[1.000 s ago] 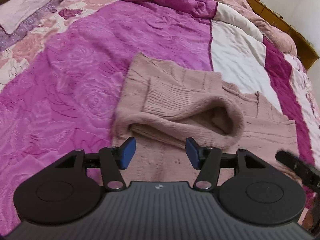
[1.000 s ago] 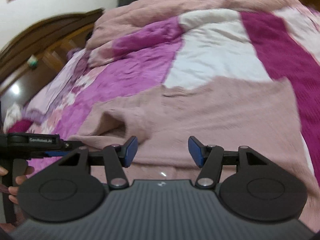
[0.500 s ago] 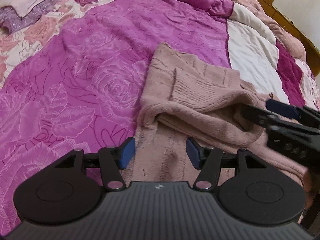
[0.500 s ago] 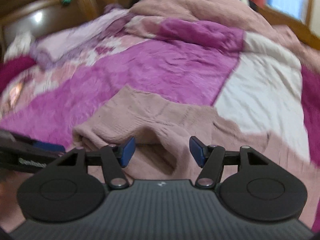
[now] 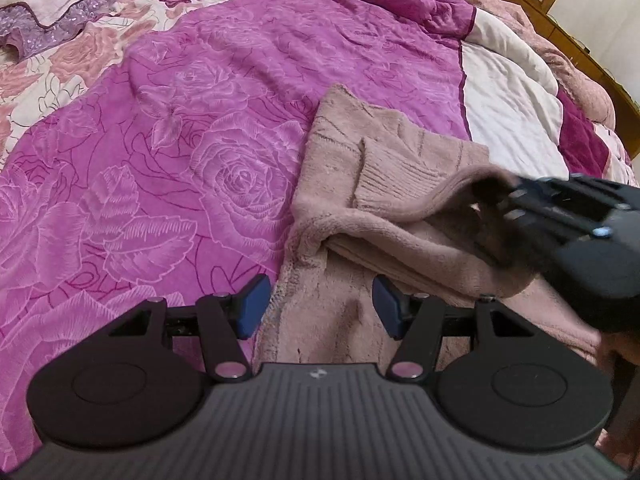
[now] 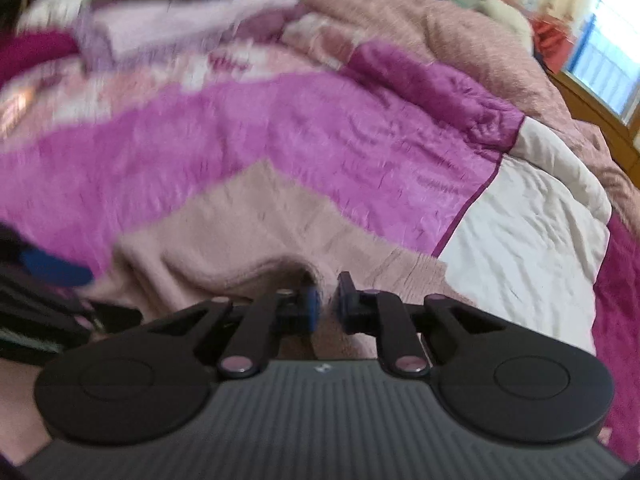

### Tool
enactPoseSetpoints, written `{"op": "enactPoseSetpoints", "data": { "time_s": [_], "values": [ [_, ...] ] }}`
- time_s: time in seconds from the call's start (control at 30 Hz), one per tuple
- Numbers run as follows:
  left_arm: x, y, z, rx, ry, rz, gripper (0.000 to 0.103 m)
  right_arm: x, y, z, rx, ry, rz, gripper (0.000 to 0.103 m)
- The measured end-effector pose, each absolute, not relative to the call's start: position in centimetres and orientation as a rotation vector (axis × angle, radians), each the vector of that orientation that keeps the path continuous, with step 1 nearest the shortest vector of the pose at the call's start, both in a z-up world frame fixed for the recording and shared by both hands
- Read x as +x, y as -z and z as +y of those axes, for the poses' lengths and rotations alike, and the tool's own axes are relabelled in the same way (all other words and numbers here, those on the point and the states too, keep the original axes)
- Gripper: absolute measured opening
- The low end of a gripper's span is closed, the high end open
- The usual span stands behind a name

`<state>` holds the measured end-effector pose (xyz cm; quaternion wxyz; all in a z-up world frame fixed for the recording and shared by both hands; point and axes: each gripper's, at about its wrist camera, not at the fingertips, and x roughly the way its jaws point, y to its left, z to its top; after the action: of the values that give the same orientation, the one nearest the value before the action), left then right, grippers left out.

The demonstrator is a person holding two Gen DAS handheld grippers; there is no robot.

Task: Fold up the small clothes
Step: 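Pinch the folded edge with the right gripper and press it flat, then open, then withdraw the open right gripper from the cardigan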

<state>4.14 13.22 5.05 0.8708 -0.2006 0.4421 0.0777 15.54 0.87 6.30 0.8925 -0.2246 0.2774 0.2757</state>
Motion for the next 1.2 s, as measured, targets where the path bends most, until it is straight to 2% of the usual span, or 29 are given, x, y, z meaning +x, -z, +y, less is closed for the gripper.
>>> {"op": "enactPoseSetpoints", "data": {
  "time_s": [0.23,0.33,0.47,0.67,0.73,0.8,0.93,1.1,1.2],
  "values": [
    [5.6,-4.3,13.6,-0.416,-0.181,0.927,0.064,14.8,-11.0,-6.0,-0.154,-0.412,0.462,0.012],
    [5.8,-4.2,13.3,-0.395,-0.187,0.927,0.064,14.5,-11.2,-10.0,-0.018,-0.318,0.461,0.011],
    [5.8,-4.1,12.9,-0.367,-0.192,0.927,0.064,13.9,-8.5,-14.6,0.113,-0.189,0.512,0.011],
    [5.9,-3.9,12.9,-0.355,-0.192,0.930,0.064,13.9,-2.1,-20.0,0.386,-0.135,0.739,0.013],
    [5.9,-3.9,12.9,-0.355,-0.190,0.930,0.064,13.2,-1.3,-21.2,0.466,-0.119,0.742,0.027],
    [5.9,-3.9,12.9,-0.352,-0.191,0.932,0.064,12.5,-1.1,-22.1,0.525,-0.102,0.721,0.033],
    [5.9,-3.8,12.7,-0.339,-0.194,0.933,0.064,11.7,-1.4,-23.2,0.565,-0.065,0.707,0.037],
    [5.9,-3.8,12.6,-0.328,-0.191,0.931,0.064,10.7,-1.1,-25.9,0.718,-0.018,0.718,0.037],
    [5.9,-3.7,12.6,-0.326,-0.189,0.932,0.064,9.8,-1.5,-26.9,0.719,0.045,0.704,0.038]
  ]
}}
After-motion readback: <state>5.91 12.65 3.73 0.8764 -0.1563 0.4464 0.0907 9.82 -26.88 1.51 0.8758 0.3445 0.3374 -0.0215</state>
